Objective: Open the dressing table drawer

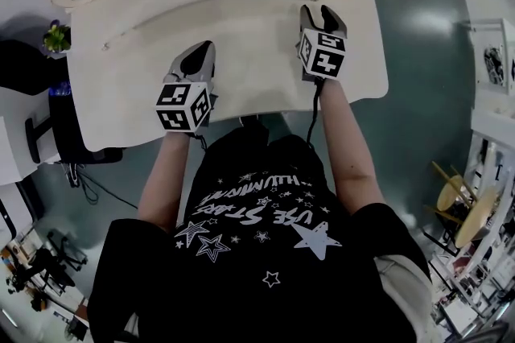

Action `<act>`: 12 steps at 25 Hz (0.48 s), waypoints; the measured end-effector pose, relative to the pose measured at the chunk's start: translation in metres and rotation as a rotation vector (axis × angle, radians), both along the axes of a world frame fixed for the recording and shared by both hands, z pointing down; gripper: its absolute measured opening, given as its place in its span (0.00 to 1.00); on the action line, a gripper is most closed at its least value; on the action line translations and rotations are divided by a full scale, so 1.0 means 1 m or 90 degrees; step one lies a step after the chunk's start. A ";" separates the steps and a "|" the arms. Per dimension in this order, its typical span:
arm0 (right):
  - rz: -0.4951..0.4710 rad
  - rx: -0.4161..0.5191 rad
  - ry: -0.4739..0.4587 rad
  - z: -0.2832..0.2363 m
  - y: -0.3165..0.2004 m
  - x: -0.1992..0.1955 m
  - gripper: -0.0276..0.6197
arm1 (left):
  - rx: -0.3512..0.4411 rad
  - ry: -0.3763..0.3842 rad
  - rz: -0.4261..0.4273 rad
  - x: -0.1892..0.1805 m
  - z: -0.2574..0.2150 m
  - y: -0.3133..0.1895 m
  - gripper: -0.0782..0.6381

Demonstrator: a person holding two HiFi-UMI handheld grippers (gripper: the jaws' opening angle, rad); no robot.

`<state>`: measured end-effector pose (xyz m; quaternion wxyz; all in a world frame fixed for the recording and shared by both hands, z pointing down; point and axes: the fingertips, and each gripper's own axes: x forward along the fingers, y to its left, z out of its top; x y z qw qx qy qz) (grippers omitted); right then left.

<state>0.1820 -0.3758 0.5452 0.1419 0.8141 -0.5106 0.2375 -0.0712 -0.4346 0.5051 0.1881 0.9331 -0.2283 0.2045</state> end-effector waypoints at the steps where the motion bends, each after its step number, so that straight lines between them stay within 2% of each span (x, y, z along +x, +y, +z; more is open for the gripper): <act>1: 0.001 -0.001 0.002 0.001 -0.003 0.002 0.36 | -0.001 0.000 0.001 0.000 0.001 0.000 0.11; 7: 0.008 -0.013 0.010 0.009 -0.015 0.013 0.36 | -0.003 -0.005 0.008 0.000 0.004 0.002 0.11; 12: 0.009 -0.026 0.017 0.012 -0.019 0.019 0.31 | -0.002 -0.002 0.008 0.000 0.002 0.002 0.11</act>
